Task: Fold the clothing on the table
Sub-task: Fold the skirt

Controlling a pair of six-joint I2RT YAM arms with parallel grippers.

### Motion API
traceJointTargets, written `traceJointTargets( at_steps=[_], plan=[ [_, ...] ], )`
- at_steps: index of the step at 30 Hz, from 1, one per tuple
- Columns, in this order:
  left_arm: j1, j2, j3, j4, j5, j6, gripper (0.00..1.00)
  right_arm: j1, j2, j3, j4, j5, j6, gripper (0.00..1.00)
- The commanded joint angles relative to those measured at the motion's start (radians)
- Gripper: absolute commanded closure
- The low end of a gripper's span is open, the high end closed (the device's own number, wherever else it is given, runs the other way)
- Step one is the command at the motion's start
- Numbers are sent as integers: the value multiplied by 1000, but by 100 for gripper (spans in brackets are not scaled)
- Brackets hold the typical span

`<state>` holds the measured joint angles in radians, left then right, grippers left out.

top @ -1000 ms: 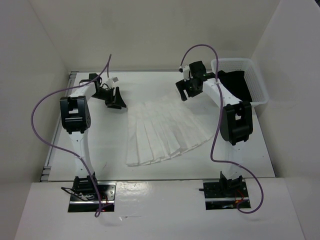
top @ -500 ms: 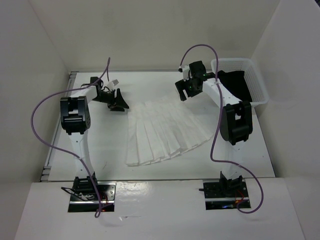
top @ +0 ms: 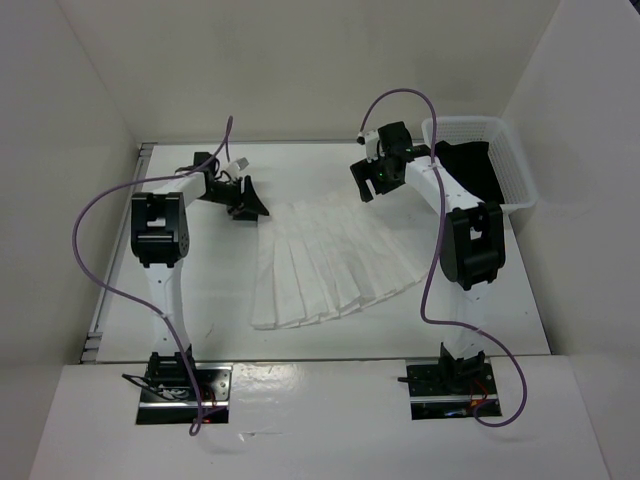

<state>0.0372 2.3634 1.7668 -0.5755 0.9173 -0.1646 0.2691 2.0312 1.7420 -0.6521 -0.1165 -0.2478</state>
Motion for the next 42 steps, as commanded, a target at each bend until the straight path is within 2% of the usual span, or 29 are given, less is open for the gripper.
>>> traceJointTargets(
  at_steps=[1,9,13,16,20,21,23,27,32,40,42],
  plan=[
    [-3,100,31,25,-195,39,42,-1,-20,14,-6,-2,1,14],
    [-13,189,294,-69,-195,28,52,-1,-20,14,-6,8,1,14],
    [-22,201,307,-99,-161,28,57,-1,-11,34,-15,8,1,14],
    [-22,142,202,-113,-170,51,57,-1,-20,34,-15,8,-8,14],
    [15,44,38,-41,-244,25,49,-1,-20,22,-15,8,-8,14],
    [24,25,10,-26,-271,5,44,-1,-20,22,-15,8,-8,14],
    [38,-15,-35,-6,-271,-4,40,-1,-20,22,-15,8,-8,14],
    [38,-53,-110,6,-271,-4,39,-1,-11,31,-15,-11,-8,14],
    [6,-41,-119,28,-246,-13,39,-1,-2,40,-15,-20,-8,14],
    [-32,19,-52,46,-221,-58,39,-1,-31,19,-15,-11,-8,15],
    [-43,43,-37,46,-212,-58,42,-1,-31,19,-15,-11,-8,15]
  ],
)
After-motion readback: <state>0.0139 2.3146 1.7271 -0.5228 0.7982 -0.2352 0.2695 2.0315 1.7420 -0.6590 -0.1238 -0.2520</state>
